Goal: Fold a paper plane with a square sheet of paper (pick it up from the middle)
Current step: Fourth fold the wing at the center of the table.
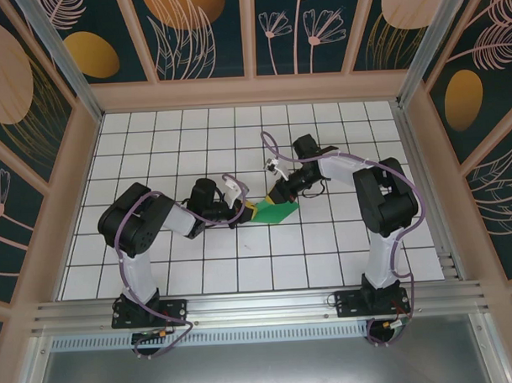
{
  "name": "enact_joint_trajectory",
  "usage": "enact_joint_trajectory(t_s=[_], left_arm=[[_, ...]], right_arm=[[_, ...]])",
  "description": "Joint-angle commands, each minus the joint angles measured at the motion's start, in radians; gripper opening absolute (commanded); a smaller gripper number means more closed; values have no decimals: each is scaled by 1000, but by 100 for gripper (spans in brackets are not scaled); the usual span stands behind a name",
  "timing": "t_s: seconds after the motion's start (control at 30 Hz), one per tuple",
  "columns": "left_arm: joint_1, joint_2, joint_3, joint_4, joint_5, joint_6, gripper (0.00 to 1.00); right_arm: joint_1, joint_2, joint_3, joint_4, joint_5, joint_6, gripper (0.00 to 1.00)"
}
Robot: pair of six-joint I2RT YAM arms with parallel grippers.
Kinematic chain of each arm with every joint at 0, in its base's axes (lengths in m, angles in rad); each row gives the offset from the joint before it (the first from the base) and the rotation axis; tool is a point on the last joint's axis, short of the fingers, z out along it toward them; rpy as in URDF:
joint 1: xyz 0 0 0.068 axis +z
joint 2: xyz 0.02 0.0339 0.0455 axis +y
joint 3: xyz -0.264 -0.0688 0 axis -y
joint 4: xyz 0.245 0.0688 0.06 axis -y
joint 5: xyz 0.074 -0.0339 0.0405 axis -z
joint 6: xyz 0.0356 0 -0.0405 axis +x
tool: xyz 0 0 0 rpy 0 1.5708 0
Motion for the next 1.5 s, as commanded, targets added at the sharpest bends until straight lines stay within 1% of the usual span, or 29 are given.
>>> enact_joint_trajectory(t_s=[0.0, 0.07, 0.13, 0.2, 0.23, 0.37, 0.4, 0.5, 0.6, 0.63, 0.77, 0.93, 1.13, 1.47], left_arm=[[-8, 18, 14, 19, 10, -28, 14], [-8, 26, 25, 14, -10, -81, 12], [-8, 32, 35, 10, -24, -147, 10], [-8, 36, 30, 39, -26, -221, 10], [-8, 38, 23, 63, -20, -260, 10], [-8, 34, 6, 114, -48, -378, 9], [-8, 37, 6, 115, -59, -410, 9], [-19, 40, 2, 114, -100, -475, 8], [-37, 40, 3, 102, -129, -512, 8], [-46, 39, 3, 106, -128, -515, 8], [-75, 42, 8, 100, -138, -511, 10], [-84, 52, 15, 71, -160, -521, 10], [-92, 61, 7, 85, -181, -553, 11], [-92, 77, 10, 101, -170, -586, 12]], right_arm=[[-11, -30, 25, 36, -1, 43, 17], [-20, -62, 13, 102, 34, 138, 23], [-42, -101, -1, 179, 75, 269, 32], [-64, -156, -51, 290, 138, 423, 35], [-72, -193, -88, 356, 198, 506, 37], [-65, -349, -238, 507, 451, 772, 41], [-55, -385, -272, 525, 510, 846, 42], [8, -442, -309, 481, 646, 1006, 41], [109, -474, -347, 455, 791, 1165, 46], [123, -485, -370, 468, 814, 1225, 47], [158, -507, -449, 490, 834, 1474, 48], [186, -528, -521, 565, 811, 1650, 48], [202, -457, -523, 608, 780, 1750, 47], [205, -350, -474, 619, 751, 1764, 47]])
